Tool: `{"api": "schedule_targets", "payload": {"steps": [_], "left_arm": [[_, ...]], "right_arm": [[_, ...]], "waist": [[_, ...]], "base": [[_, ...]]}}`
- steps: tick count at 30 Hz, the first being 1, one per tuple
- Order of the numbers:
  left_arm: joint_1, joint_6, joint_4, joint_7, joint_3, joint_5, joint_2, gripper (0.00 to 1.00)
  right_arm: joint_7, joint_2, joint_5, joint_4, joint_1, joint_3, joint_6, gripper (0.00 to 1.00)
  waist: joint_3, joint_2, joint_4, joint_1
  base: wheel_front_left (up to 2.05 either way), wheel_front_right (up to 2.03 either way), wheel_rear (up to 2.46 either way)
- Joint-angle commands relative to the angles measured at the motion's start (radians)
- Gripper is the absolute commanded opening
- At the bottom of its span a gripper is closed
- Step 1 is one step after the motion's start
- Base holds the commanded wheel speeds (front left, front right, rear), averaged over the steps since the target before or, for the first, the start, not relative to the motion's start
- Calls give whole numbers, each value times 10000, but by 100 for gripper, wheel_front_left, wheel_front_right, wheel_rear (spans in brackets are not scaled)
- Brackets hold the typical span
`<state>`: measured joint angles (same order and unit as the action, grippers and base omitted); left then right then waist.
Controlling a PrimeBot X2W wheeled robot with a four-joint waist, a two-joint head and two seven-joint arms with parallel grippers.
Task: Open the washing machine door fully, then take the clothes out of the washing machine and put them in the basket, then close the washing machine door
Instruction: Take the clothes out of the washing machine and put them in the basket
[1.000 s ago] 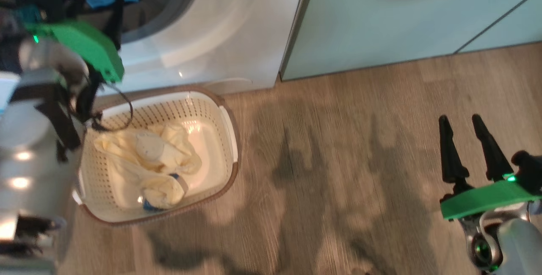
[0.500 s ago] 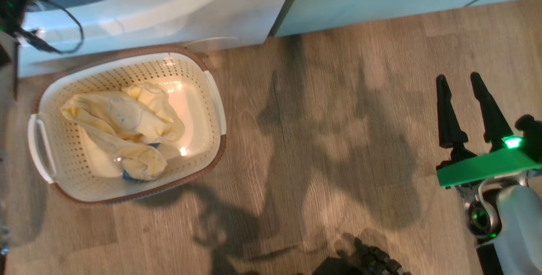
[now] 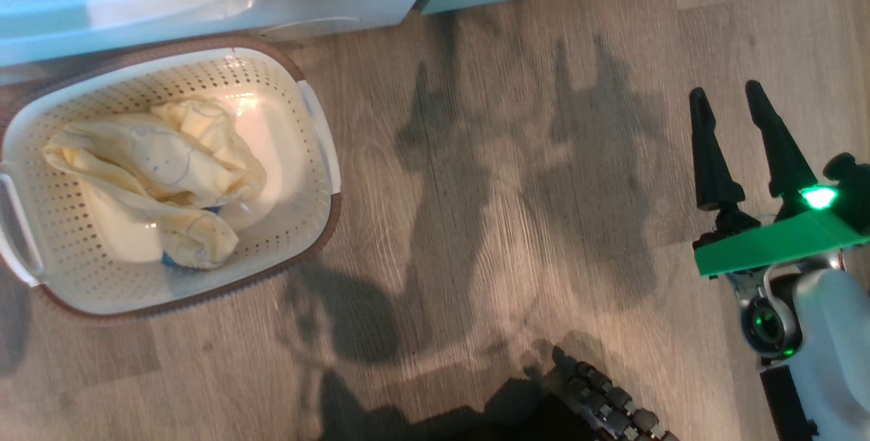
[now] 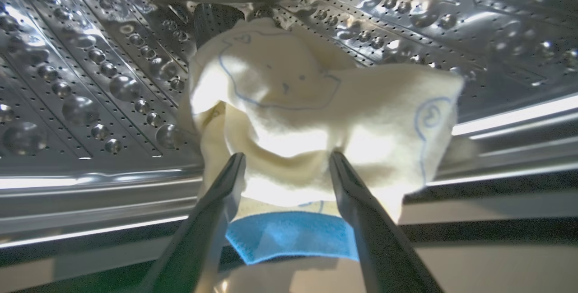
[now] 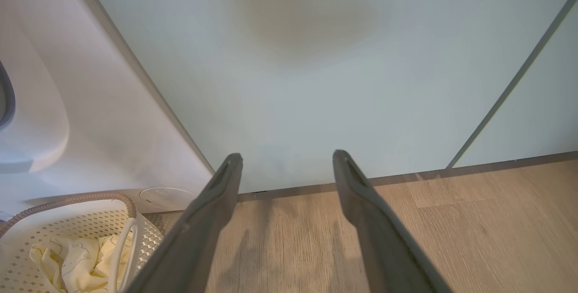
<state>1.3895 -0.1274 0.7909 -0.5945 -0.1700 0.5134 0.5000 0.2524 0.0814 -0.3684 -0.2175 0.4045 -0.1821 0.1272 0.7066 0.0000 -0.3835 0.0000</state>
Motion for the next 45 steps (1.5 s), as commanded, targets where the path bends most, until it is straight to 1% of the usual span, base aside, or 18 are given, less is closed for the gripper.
{"api": "schedule_targets", "payload": {"steps": [1,5,13,23,24,25,26,31,38,45], "left_arm": [[510,78,-204,-170,75,30,592,100],[1020,165,180,-597,-34,-8,628,100],[1588,128,796,-1397,-348,-15,641,100],[1741,14,1002,-1878,-878,79,597,100],[1738,7,1009,-1891,-918,113,592,83],[1722,-1,1004,-1908,-982,142,588,45],[1696,-9,985,-1925,-1050,187,589,0],[1512,-27,698,-1715,-1306,616,619,0],[905,-30,88,-819,-1613,1513,863,0],[-29,-31,-693,106,-1976,2485,1109,0]], "right_arm": [[94,-3,-61,253,-31,-173,35,100],[94,-18,-88,256,77,-248,35,100],[94,-86,-116,239,170,-302,35,100],[94,-154,-159,156,278,-310,35,100],[94,-160,-163,151,289,-308,35,100],[94,-166,-166,144,299,-308,35,100],[94,-172,-168,136,307,-305,35,100],[94,-191,-144,117,283,-239,35,100],[94,-146,-102,69,170,-129,35,100],[94,-8,-28,39,-1,14,35,100]], "waist": [[163,0,-89,0],[412,0,-172,0],[700,0,-283,0],[772,0,-336,0],[775,0,-339,0],[772,0,-342,0],[766,0,-346,0],[674,0,-318,0],[260,0,-166,0],[-352,0,196,0]], "base": [[0,0,0],[0,0,0],[0,0,0],[0,0,0],[0,0,0],[0,0,0],[0,0,0],[0,0,0],[0,0,0],[0,0,0]]}}
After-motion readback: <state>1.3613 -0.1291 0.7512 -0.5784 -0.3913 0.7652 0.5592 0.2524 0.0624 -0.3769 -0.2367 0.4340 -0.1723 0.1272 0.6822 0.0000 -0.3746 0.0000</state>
